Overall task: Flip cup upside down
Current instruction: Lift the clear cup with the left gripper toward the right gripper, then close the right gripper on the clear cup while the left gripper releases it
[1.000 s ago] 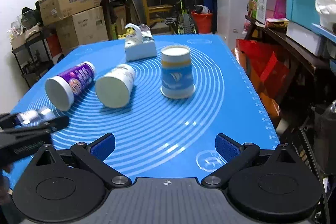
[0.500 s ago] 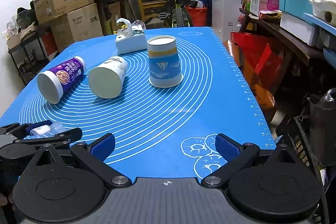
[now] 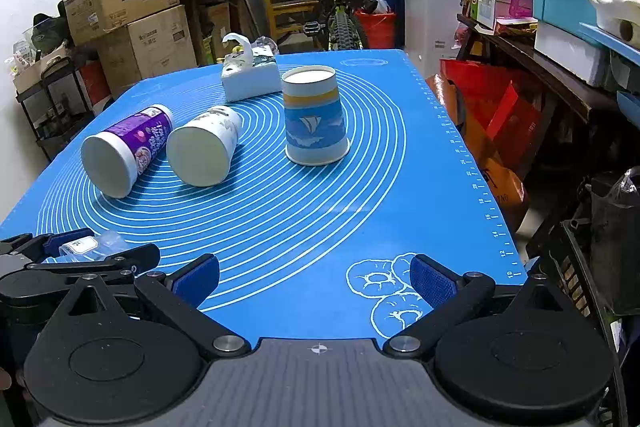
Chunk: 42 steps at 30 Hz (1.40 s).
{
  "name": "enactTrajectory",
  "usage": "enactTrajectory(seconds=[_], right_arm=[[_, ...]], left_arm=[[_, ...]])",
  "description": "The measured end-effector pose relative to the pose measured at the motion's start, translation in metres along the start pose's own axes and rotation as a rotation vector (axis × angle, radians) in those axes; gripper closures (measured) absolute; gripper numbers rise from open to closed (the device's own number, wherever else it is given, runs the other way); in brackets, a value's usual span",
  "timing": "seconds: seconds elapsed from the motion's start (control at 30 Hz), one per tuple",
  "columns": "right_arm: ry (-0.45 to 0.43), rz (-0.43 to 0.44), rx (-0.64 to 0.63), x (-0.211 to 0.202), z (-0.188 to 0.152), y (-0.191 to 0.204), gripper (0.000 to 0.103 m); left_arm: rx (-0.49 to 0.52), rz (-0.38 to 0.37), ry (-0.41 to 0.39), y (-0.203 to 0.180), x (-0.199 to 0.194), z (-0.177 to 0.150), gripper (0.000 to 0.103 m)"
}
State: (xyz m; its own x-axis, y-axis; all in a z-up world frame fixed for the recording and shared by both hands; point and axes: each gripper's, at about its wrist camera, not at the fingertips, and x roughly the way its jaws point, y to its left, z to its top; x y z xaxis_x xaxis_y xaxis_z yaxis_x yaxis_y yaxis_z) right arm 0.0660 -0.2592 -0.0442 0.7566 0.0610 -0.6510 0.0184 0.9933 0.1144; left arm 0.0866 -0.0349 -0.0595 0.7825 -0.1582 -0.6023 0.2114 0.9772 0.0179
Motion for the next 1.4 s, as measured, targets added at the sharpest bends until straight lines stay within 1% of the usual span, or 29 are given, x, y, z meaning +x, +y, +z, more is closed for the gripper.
enactTrajectory(seconds=[0.1,0.2,0.27,0.33,0.43,0.53,0.67,0.77,0.83,0.9,1.0,1.07,1.27,1.4], right_arm=[[0.001,0.001,-0.007,-0.001,0.002,0.001,0.002],[0.002,0.01,-0.019,-0.003,0.006,0.004,0.002],[0.0,0.023,-0.031,-0.006,0.01,0.007,0.002],[0.01,0.057,-0.041,-0.008,0.014,0.012,0.002],[0.028,0.132,-0.032,-0.011,0.023,0.02,0.002],[0.052,0.178,-0.033,-0.011,0.034,0.034,0.002],[0.119,0.227,-0.024,0.0,0.052,0.057,0.002],[0.185,0.273,0.025,0.013,0.063,0.07,0.002],[0.234,0.305,0.067,0.025,0.067,0.075,0.002],[0.287,0.314,0.113,0.037,0.068,0.079,0.006],[0.356,0.326,0.17,0.051,0.066,0.084,0.01],[0.391,0.327,0.185,0.056,0.065,0.087,0.012],[0.458,0.31,0.193,0.069,0.062,0.096,0.013],[0.502,0.32,0.18,0.074,0.059,0.106,0.013]], left_arm=[[-0.005,-0.002,-0.01,-0.001,-0.007,0.003,0.02],[-0.014,-0.008,-0.024,0.0,-0.019,0.005,0.015],[-0.026,-0.004,-0.036,0.004,-0.029,0.008,0.013],[-0.045,-0.002,-0.048,0.008,-0.038,0.01,0.009],[-0.078,0.018,-0.047,0.017,-0.047,0.016,0.009],[-0.093,0.072,-0.034,0.028,-0.05,0.022,0.009],[-0.131,0.166,-0.039,0.051,-0.05,0.025,0.009],[-0.191,0.212,-0.035,0.074,-0.049,0.026,0.009],[-0.209,0.248,-0.038,0.085,-0.049,0.023,0.009],[-0.214,0.272,-0.038,0.093,-0.05,0.021,0.009],[-0.233,0.278,-0.028,0.104,-0.05,0.016,0.009],[-0.247,0.275,-0.027,0.108,-0.05,0.015,0.009],[-0.236,0.235,-0.039,0.107,-0.052,0.008,0.009],[-0.22,0.221,-0.052,0.104,-0.054,0.007,0.009]])
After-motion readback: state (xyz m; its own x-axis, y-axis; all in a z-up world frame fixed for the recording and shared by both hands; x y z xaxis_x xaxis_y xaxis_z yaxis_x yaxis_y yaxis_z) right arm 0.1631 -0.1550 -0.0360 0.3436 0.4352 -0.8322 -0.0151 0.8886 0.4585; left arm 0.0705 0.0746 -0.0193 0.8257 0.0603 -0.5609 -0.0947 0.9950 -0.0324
